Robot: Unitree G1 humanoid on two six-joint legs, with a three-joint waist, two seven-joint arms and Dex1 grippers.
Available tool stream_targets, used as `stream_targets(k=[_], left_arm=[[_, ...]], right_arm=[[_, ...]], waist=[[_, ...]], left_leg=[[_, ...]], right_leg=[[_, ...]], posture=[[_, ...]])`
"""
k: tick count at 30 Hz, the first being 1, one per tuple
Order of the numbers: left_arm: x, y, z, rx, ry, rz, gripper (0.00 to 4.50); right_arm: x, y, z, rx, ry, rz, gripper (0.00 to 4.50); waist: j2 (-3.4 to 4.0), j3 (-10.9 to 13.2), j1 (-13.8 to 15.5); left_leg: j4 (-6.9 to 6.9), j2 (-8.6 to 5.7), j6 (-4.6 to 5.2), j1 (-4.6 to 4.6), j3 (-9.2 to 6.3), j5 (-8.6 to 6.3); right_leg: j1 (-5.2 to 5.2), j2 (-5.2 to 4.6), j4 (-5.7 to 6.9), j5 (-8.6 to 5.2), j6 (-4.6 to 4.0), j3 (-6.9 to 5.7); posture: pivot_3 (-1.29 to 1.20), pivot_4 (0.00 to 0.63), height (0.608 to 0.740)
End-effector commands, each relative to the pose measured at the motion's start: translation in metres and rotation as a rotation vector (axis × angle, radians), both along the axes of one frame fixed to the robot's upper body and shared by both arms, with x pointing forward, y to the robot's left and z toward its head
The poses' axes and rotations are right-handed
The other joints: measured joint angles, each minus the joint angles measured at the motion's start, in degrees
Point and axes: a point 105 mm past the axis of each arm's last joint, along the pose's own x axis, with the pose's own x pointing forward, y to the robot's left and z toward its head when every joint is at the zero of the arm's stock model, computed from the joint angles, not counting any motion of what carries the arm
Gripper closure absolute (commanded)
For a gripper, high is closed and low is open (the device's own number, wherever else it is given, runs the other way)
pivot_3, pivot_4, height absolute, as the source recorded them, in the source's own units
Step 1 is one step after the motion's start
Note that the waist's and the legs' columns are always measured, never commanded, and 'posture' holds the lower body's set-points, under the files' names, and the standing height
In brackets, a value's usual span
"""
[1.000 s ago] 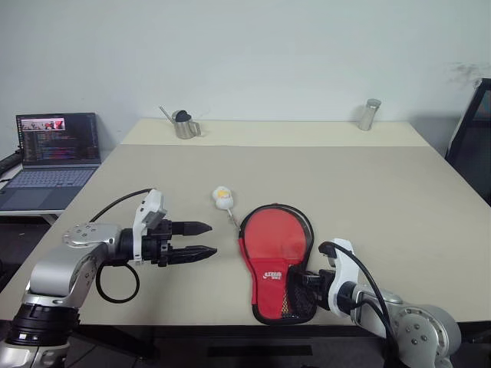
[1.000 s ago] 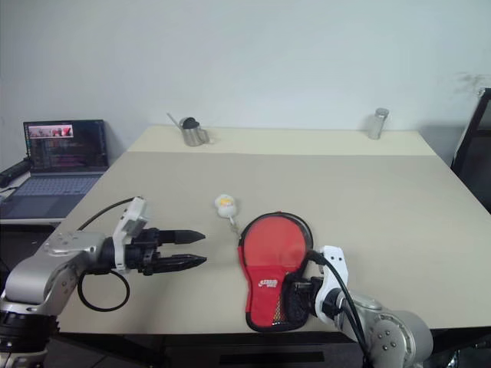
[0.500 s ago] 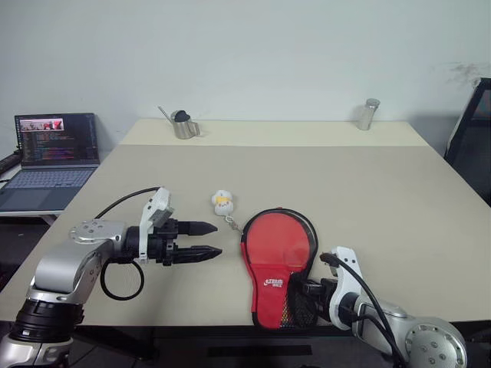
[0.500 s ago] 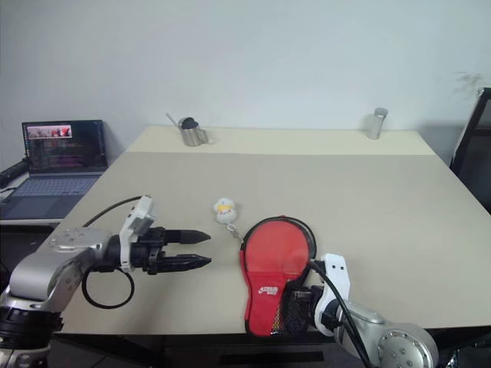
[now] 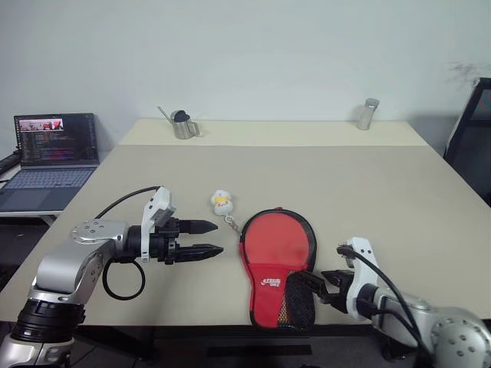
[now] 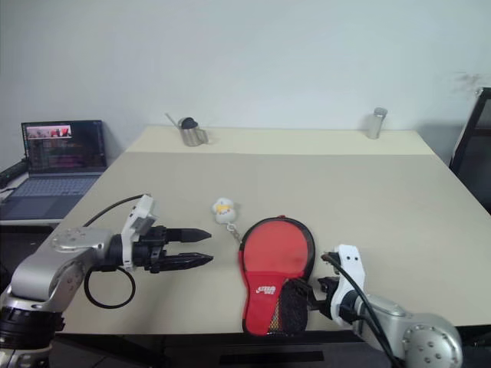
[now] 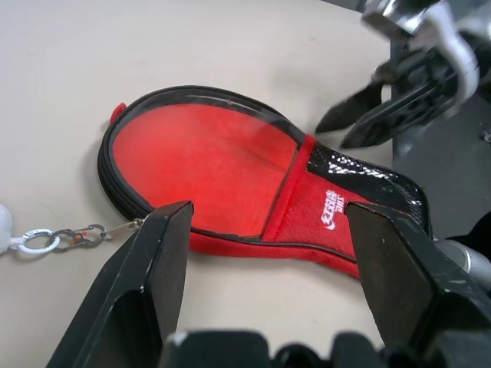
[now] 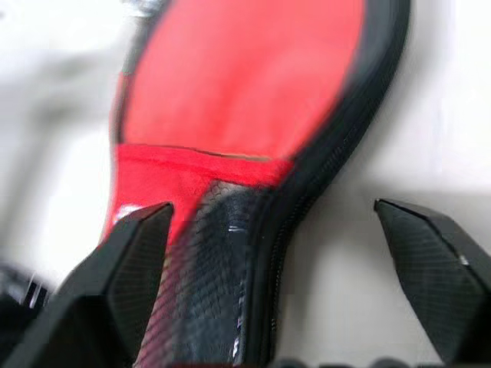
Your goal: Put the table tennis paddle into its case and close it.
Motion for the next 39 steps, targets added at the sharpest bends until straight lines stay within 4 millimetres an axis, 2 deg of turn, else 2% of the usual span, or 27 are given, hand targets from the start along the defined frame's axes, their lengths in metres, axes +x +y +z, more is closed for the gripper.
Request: stream_targets(k=[1,4,6,9,13,17,22,29,31,34,39], left_arm=[[0.001,0.001,0.01,-0.022,-0.057,0.023,1.07],[0.013,0.006,0.013,-0.039,-0.09,0.105,1.07],[0.028,0.013,0.015,-0.046,-0.128,0.196,1.07],[0.045,0.02,0.018,-0.064,-0.141,0.306,1.07],[0.055,0.025,0.017,-0.069,-0.163,0.375,1.07],[0.065,0.032,0.021,-0.071,-0.205,0.455,1.07],[0.086,0.04,0.021,-0.086,-0.226,0.575,1.07],[0.122,0.03,0.007,-0.121,-0.131,0.655,1.07],[0.135,0.033,0.005,-0.122,-0.113,0.717,0.71],[0.146,0.029,0.0,-0.109,-0.086,0.722,0.04],[0.161,0.017,-0.016,-0.059,-0.025,0.723,0.04]], right_arm=[[0.0,-0.002,0.035,-0.04,-0.18,0.131,0.07],[0.008,-0.001,0.054,-0.027,-0.259,0.176,0.07],[0.014,0.006,0.065,-0.036,-0.316,0.229,0.07],[0.024,0.024,0.07,-0.048,-0.373,0.28,0.07],[0.042,0.05,0.062,-0.032,-0.415,0.302,0.07],[0.056,0.074,0.039,-0.049,-0.424,0.335,0.07],[0.071,0.08,0.013,-0.106,-0.446,0.32,0.07],[0.066,0.089,0.005,-0.078,-0.431,0.321,0.07],[0.067,0.09,0.004,-0.077,-0.43,0.314,0.0],[0.067,0.093,0.004,-0.074,-0.431,0.307,0.0],[0.067,0.098,0.003,-0.068,-0.429,0.302,0.0]], waist=[[0.04,0.03,-0.05],[0.0,0.01,-0.14],[0.0,0.02,-0.07],[-0.03,0.03,-0.08],[-0.06,0.02,-0.06],[-0.09,0.03,0.06],[-0.1,0.02,0.29],[-0.15,-0.01,0.36],[-0.16,-0.01,0.32],[-0.17,-0.02,0.08],[-0.18,-0.02,0.15]], left_leg=[[0.0,0.0,0.0,0.0,0.0,0.0],[0.02,0.0,0.0,0.0,0.04,0.0],[0.02,0.01,0.01,0.01,0.0,0.0],[0.04,0.02,0.01,0.0,-0.05,0.0],[0.05,0.0,0.01,-0.05,-0.02,0.0],[0.09,0.0,0.01,-0.13,-0.04,0.0],[0.15,-0.02,0.0,-0.14,-0.05,0.0],[0.22,-0.04,0.0,-0.19,-0.11,0.01],[0.23,-0.04,0.0,-0.21,-0.11,0.01],[0.24,-0.04,0.0,-0.21,-0.12,0.01],[0.24,-0.06,-0.01,-0.23,-0.13,0.01]], right_leg=[[0.0,0.0,0.0,0.0,0.0,0.0],[0.01,0.01,-0.01,0.0,0.01,0.02],[0.01,0.03,0.01,0.0,0.02,0.0],[0.01,0.06,0.02,0.0,0.02,-0.02],[0.0,0.03,-0.01,0.03,0.05,0.01],[-0.06,0.02,-0.01,0.04,0.05,-0.01],[-0.06,0.0,0.0,0.07,0.09,-0.03],[-0.06,-0.01,0.02,0.1,0.11,-0.09],[-0.08,-0.01,0.03,0.1,0.11,-0.09],[-0.1,-0.01,0.06,0.1,0.11,-0.09],[-0.11,-0.01,0.06,0.1,0.11,-0.13]], posture=[[0.0,0.15,0.74],[0.0,0.15,0.74],[0.0,0.15,0.74],[0.0,0.15,0.74],[0.0,0.15,0.74],[0.0,0.15,0.74],[0.0,0.15,0.74],[0.0,0.15,0.74],[0.0,0.15,0.74],[0.0,0.15,0.74],[0.0,0.15,0.74]])
